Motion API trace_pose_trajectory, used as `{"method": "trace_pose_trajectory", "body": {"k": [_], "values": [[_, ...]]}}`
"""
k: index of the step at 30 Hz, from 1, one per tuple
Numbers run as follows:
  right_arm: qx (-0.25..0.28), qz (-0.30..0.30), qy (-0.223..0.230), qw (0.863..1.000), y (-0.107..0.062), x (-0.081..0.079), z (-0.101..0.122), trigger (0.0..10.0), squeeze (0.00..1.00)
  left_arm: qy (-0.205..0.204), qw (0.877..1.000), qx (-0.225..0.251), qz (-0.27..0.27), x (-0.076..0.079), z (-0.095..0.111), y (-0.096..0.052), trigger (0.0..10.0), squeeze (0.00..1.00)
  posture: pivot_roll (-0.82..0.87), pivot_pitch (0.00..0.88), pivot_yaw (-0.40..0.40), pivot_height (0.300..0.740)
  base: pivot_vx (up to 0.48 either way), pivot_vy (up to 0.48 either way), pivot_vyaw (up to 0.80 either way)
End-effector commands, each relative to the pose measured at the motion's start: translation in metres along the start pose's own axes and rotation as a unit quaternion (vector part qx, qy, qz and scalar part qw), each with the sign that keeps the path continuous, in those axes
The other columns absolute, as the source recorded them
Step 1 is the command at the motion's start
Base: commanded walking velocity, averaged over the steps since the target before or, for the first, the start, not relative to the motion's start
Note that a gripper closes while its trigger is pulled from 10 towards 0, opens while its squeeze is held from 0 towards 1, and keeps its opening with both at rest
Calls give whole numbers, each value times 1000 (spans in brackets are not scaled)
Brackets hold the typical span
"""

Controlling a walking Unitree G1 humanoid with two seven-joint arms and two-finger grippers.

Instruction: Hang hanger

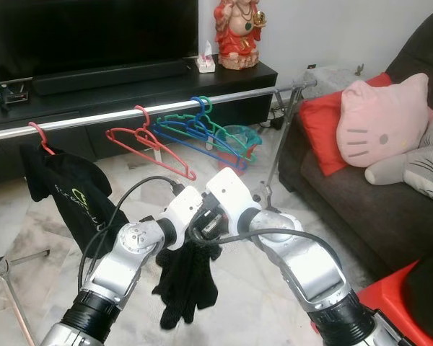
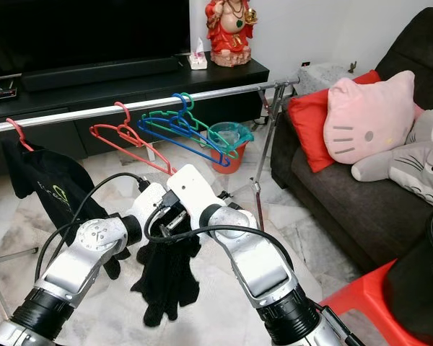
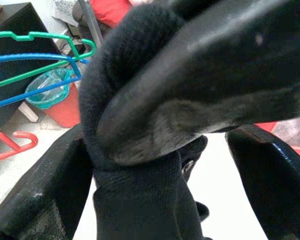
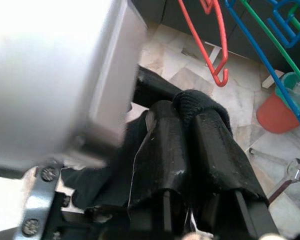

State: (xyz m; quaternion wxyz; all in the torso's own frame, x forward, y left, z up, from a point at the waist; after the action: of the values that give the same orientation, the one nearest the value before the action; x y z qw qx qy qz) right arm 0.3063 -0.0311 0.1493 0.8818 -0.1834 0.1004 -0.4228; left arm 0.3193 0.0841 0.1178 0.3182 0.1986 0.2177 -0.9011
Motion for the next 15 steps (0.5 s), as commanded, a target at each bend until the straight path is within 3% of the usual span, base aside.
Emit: {"method": "trace_pose_trajectory", "body": {"k": [1,2,8,15], "values": [[30,9,-14,999,-5,-5,18,10000,0,10,1000,1,5,-4,1,2,3059,0,-50,0,-32,740,0,0,0],[30,10,-15,999,-5,-5,18,10000,0,9,1000,2,6,-4,1,2,0,0,-51,0,-32,740,0,0,0],[31,12,-15,999,-6,-6,19,10000,0,30,999,-3,-24,-1,-1,0,0,0,-48,0,-31,740,0,0,0],[33,12,-11,999,-5,-8,21,10000,0,23,1000,-2,-4,-5,-4,2,0,0,-50,0,-28,740,0,0,0]]}}
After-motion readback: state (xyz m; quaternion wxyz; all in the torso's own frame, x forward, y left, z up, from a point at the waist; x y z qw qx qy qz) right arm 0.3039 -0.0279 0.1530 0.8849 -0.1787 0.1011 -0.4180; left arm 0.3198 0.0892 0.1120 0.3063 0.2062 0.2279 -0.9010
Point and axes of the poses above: a point about 5 cm out from each wrist's last joint towards the gripper, its own y axis pointing out of the wrist towards the gripper, its own z axis along the axis of the wrist's last joint, x = y × z, the point moved 2 cm from there along y, pointing out of the wrist towards the gripper, and after that the axes turned 14 degrees about y, right-handed, at the moved point
